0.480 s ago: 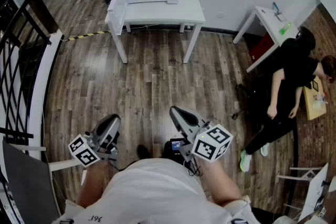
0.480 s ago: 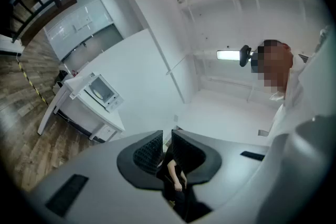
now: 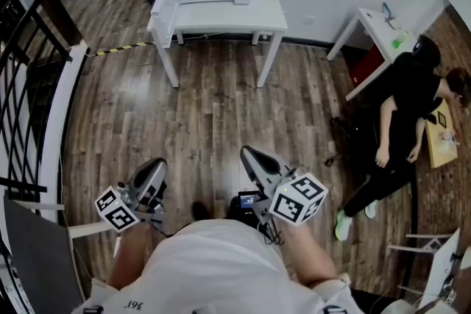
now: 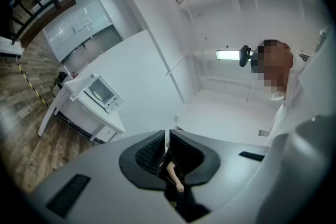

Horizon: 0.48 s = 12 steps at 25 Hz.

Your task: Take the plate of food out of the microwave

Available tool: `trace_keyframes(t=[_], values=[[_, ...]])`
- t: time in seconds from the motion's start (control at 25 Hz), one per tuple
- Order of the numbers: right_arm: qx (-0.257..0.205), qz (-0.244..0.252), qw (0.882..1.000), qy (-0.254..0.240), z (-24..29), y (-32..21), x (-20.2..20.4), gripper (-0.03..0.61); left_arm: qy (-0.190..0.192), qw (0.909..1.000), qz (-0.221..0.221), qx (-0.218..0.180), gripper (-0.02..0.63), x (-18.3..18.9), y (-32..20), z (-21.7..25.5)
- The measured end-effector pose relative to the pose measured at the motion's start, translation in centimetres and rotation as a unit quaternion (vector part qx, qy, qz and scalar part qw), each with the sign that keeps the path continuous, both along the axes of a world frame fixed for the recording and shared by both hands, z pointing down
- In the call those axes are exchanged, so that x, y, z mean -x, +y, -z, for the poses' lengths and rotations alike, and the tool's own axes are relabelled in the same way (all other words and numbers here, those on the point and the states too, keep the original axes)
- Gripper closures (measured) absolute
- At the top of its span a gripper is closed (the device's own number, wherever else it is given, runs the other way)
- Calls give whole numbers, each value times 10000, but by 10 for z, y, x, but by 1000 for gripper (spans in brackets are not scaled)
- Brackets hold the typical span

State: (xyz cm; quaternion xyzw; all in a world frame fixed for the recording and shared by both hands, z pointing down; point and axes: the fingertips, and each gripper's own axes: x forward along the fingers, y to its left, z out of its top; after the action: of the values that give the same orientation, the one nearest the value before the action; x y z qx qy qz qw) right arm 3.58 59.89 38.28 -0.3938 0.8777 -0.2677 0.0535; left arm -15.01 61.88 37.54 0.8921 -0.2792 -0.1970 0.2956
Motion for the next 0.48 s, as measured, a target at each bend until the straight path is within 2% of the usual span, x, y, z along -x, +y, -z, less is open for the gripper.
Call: trace_keyframes(t=[0.24,0.48], values=[[-72,-28,9999,100,1,-2,-1,588,-33,10000,-50,4,580,-3,-1,1],[55,-59,9998,-177,1,-7,-10,588,-25,9999,-145,50,580,-12,-4,-1]])
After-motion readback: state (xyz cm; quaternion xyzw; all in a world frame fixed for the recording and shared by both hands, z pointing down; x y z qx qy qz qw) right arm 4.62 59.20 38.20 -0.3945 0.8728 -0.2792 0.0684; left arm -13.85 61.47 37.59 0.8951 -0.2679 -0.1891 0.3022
